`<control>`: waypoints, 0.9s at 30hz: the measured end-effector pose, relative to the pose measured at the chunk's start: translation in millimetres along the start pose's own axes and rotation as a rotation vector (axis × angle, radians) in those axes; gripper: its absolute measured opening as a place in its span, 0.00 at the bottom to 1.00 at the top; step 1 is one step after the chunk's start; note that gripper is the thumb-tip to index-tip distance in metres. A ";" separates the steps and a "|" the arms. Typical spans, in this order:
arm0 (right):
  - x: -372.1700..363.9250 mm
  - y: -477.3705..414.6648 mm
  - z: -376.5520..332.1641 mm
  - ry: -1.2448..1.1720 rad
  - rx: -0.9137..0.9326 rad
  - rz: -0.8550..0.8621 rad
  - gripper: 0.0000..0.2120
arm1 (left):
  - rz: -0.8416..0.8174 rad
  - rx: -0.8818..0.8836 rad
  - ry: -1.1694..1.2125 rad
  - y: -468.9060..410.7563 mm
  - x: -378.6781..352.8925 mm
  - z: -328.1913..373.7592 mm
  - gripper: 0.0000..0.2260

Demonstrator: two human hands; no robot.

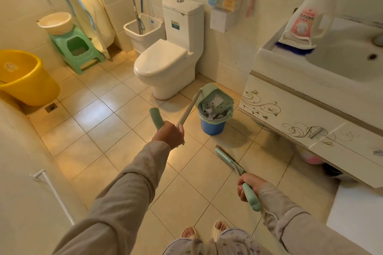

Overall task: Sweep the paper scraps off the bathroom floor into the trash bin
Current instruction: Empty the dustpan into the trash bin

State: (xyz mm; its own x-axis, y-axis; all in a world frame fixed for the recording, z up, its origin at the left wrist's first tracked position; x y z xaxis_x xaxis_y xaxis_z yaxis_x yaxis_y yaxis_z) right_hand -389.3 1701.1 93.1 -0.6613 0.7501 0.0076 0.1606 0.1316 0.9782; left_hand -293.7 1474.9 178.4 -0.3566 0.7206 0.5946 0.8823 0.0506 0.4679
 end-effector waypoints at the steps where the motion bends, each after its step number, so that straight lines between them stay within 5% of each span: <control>1: 0.1 -0.5 0.0 0.004 0.002 0.003 0.17 | 0.002 0.004 0.010 -1.1 4.7 -3.2 0.26; 20: 2.9 -2.4 -5.5 0.057 -0.008 0.004 0.18 | -0.018 -0.070 -0.004 5.8 -5.4 47.9 0.25; 27: 3.8 -1.9 -5.7 0.064 -0.011 -0.003 0.18 | 0.009 -0.130 -0.205 1.5 3.4 19.1 0.25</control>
State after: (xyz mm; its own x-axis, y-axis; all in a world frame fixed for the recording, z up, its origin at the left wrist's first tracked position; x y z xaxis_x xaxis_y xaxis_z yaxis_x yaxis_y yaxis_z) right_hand -396.4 1700.0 92.5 -0.7075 0.7065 0.0175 0.1506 0.1265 0.9805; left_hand -287.7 1490.7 168.7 -0.2669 0.8467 0.4603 0.8337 -0.0367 0.5510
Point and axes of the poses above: each hand's wrist, its own y-axis away from the middle knuckle, its own x-axis out of the back of the hand, z = x × y, the point moved 2 cm from there along -y, towards the middle knuckle, and after that the axes turned 6 degrees about -x, right-handed, at the moved point
